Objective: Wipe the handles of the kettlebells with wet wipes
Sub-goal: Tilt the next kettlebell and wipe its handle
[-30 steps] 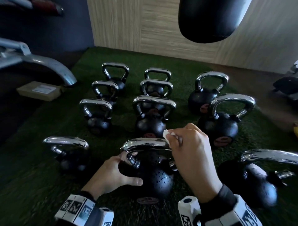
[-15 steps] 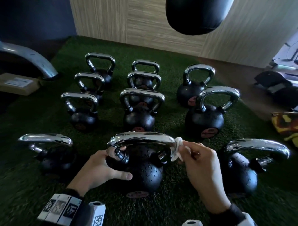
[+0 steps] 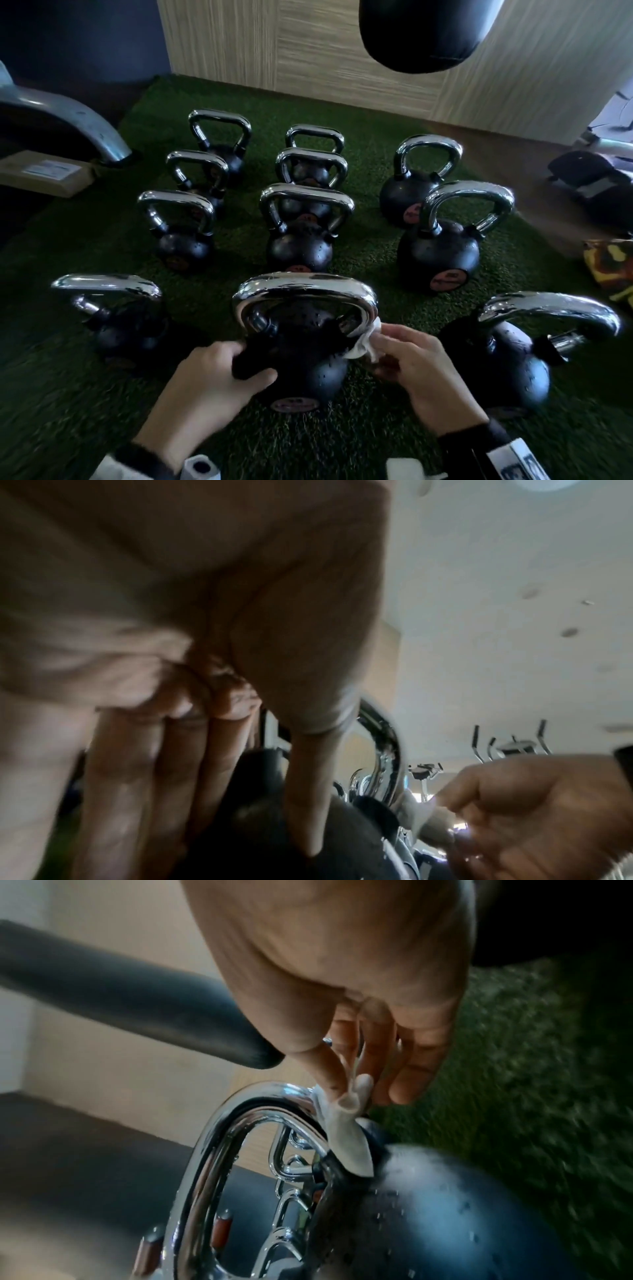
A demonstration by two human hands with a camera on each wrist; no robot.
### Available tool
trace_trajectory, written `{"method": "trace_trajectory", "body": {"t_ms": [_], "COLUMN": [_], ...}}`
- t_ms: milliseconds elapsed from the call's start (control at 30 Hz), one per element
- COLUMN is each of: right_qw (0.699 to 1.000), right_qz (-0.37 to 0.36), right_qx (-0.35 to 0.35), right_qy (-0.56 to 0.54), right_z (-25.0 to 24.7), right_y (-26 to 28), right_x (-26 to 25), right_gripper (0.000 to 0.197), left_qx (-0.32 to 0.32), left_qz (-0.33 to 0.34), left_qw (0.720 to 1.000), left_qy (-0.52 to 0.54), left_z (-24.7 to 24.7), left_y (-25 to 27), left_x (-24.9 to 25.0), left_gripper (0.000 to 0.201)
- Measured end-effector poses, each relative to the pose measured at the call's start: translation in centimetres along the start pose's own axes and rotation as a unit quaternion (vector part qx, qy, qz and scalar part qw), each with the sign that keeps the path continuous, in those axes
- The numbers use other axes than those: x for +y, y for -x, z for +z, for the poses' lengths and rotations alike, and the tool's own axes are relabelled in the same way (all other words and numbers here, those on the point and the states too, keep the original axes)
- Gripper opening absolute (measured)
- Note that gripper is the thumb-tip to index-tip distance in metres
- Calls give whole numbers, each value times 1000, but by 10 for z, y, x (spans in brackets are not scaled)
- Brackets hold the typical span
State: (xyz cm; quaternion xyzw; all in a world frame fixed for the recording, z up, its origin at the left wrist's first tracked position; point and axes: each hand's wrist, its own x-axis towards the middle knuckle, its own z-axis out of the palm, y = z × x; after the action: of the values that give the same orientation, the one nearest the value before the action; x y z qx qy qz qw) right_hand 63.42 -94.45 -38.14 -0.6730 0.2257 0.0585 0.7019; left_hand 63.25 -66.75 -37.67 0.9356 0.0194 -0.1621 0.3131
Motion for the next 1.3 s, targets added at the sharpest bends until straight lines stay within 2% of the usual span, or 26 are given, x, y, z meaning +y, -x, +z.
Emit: {"method": "trace_trajectory", "body": {"t_ms": [67,100,167,233,300,400,500,567,633,700,733,800,833,867,933,1000,1033,1067,1133,1167,1233,1300], "right_qw": [996,992,986,980,973,950,942,940,933,927,926,930,933,940,962,975,978,975,962,959,965,970], "right_qz": [-19,-28,-53,-87,-135,-222,-252,-272,-297,-315,-316,-309,-306,-296,-258,-217,-202,-196,-188,-186,-196,-225], "right_qx": [-2,-19,-74,-124,-131,-121,-122,-94,-42,-22,-31,-84,-109,-115,-71,-38,-56,-100,-195,-211,-171,-90], "right_qy": [90,118,139,129,136,182,185,184,199,202,202,181,156,126,43,-10,-19,-23,-17,-20,-19,21], "right_z": [-7,-9,-9,-3,6,16,20,21,22,23,21,13,8,3,-2,0,3,7,19,25,35,38], "right_y": [8,14,28,39,46,50,51,49,44,41,39,35,33,29,14,-6,-14,-21,-21,-19,-21,-30], "right_x": [-7,-11,-19,-26,-30,-34,-36,-33,-26,-21,-19,-18,-17,-14,-2,13,20,25,25,25,27,34], "right_gripper": [7,6,7,8,10,16,20,25,31,38,43,49,48,44,37,18,14,23,37,36,25,18], "left_qx": [27,41,24,-52,-96,-124,-162,-157,-147,-124,-103,-62,-38,-6,102,244,300,336,332,304,251,246], "left_qz": [-18,-14,22,43,35,20,19,11,23,39,47,74,90,111,172,259,300,334,370,372,377,396], "left_qw": [999,998,997,961,918,868,831,802,791,796,804,813,811,810,817,840,851,855,863,874,891,885], "left_qy": [-42,-35,73,267,384,480,532,576,593,591,584,574,577,576,541,409,309,212,96,70,32,-5], "left_z": [-3,-4,-1,5,11,17,19,19,21,22,24,23,22,18,6,-6,-11,-15,-21,-22,-20,-13], "left_y": [16,22,25,27,26,25,26,27,28,30,30,32,33,34,40,40,34,26,7,-2,-13,-17], "left_x": [9,13,18,30,43,55,62,64,63,64,63,62,62,62,65,69,71,73,78,80,86,89], "left_gripper": [23,22,22,26,37,41,37,34,31,28,34,48,49,45,28,25,28,31,32,33,38,37]}}
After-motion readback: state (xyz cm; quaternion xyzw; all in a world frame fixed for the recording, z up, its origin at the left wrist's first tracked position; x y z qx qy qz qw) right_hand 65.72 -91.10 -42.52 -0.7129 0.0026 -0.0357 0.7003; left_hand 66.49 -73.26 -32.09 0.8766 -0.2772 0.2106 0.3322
